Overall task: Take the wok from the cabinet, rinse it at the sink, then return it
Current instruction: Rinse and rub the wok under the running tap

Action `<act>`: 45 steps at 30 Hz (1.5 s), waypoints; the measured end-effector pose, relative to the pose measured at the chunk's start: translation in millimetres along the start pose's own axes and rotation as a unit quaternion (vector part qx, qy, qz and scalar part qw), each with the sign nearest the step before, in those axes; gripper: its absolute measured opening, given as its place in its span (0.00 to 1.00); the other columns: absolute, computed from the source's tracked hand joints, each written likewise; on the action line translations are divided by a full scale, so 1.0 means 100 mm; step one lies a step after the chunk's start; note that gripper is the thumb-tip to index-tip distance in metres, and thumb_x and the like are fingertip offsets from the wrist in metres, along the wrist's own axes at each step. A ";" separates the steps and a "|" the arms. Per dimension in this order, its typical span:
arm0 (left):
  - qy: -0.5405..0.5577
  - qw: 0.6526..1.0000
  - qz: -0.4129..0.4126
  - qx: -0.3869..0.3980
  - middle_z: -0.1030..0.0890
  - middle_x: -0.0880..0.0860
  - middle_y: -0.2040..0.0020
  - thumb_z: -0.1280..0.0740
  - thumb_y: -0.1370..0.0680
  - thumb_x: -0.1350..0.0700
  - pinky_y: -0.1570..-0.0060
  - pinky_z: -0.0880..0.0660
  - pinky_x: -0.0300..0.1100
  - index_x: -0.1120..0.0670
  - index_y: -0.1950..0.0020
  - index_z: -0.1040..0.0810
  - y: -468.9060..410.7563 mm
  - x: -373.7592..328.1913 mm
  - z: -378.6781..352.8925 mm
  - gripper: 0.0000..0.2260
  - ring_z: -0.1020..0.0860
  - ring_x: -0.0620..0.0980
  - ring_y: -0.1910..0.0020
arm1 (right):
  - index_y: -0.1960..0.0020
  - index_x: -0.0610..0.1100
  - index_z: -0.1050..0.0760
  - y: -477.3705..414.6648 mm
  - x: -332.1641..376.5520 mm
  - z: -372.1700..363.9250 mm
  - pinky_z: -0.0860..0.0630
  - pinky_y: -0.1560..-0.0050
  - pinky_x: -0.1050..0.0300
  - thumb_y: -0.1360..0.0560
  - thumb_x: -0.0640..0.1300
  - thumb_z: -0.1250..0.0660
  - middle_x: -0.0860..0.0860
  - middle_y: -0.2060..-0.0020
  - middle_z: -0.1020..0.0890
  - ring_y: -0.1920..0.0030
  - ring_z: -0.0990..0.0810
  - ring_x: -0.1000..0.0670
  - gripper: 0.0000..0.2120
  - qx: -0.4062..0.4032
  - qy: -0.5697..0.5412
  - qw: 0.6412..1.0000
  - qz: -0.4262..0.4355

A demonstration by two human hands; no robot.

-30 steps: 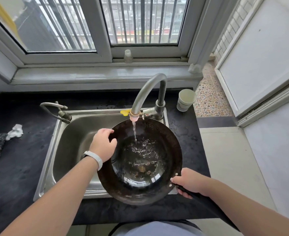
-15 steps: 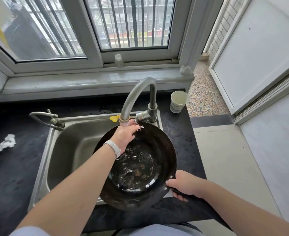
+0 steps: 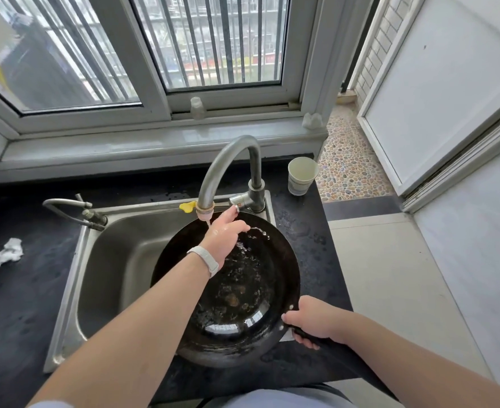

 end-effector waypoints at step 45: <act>0.018 0.968 0.046 -0.247 0.22 0.53 0.36 0.39 0.22 0.69 0.34 0.27 0.53 0.55 0.27 0.31 0.39 0.91 2.59 0.24 0.23 0.54 0.38 | 0.68 0.40 0.29 -0.37 1.53 0.06 0.30 0.76 0.59 0.20 0.44 0.40 0.45 0.77 0.24 0.81 0.29 0.48 0.18 -0.115 0.144 0.979 0.087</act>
Point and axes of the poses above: each hand's wrist, its own y-axis away from the middle knuckle, its own z-axis out of the back of the hand, x = y × z, the point moved 5 cm from there along -y, towards the middle knuckle
